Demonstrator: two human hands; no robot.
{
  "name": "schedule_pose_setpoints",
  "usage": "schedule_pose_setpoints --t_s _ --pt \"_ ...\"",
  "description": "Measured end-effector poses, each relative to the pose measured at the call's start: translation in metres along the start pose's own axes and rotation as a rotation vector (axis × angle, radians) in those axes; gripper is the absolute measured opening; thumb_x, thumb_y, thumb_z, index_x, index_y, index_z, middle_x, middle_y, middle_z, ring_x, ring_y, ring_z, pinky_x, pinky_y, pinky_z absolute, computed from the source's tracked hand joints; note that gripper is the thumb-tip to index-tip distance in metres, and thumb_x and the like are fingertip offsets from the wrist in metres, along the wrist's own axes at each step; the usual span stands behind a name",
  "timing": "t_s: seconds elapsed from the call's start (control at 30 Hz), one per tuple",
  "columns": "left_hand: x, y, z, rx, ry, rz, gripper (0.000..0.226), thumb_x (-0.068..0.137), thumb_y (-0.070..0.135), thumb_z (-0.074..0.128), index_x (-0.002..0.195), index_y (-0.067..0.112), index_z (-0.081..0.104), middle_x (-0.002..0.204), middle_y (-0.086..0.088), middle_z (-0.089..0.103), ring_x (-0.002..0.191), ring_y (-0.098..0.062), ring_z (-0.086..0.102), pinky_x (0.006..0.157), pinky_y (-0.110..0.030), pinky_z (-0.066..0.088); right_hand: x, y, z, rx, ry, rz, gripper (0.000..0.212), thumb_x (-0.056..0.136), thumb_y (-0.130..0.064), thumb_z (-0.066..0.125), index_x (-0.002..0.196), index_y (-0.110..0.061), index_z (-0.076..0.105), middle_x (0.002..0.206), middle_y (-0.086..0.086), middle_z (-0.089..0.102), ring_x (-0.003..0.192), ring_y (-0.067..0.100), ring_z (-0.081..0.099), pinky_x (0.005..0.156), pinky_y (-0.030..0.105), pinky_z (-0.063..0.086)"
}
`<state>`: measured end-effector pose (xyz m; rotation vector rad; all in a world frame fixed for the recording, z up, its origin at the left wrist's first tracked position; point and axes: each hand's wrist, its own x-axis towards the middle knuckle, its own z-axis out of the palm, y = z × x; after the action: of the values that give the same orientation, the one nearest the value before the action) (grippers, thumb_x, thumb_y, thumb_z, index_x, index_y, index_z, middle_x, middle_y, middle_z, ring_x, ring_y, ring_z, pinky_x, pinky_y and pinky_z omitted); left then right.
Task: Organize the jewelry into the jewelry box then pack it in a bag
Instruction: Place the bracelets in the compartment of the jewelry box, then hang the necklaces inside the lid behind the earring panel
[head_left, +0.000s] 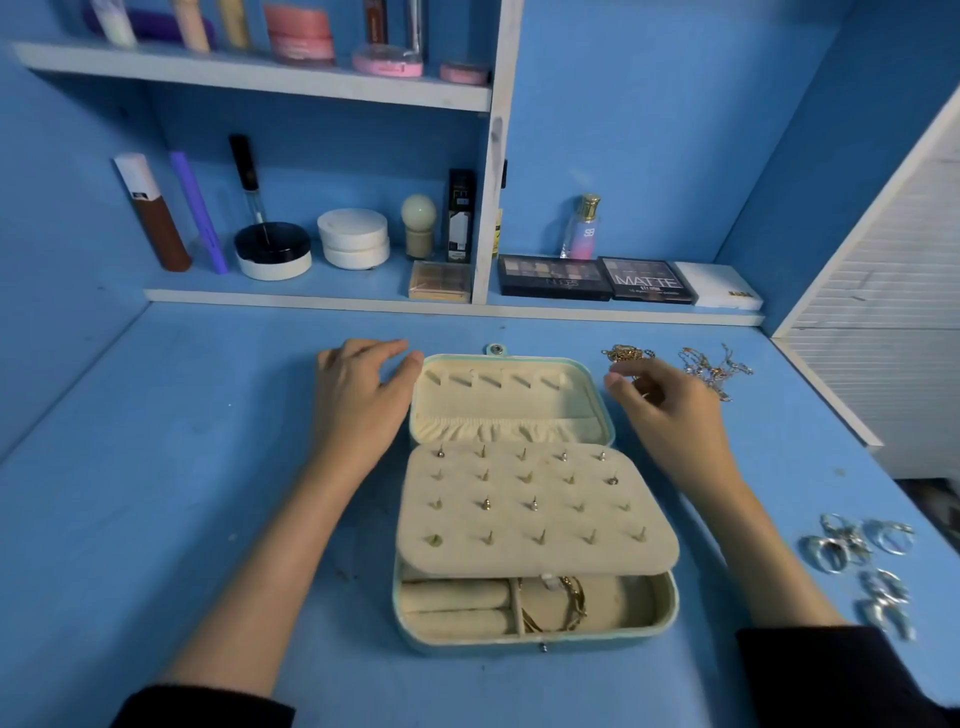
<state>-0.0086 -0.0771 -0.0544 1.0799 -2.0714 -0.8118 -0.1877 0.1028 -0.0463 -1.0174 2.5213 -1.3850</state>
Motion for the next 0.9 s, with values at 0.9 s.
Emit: schedule_pose_setpoints --t_s 0.9 --pt "-0.001 0.022 -0.007 -1.227 -0.431 -0.575 0.030 0.093 0.031 0.047 0.110 0.011 0.062 0.087 -0.005 0.066 0.076 -0.018 0.066 0.068 -0.031 0.050 0.016 0.000 -0.017 0.186 0.148 0.084 0.009 0.088 -0.017 0.062 0.090 -0.017 0.071 0.070 -0.003 0.064 0.057 0.000 0.053 0.061 0.018 0.040"
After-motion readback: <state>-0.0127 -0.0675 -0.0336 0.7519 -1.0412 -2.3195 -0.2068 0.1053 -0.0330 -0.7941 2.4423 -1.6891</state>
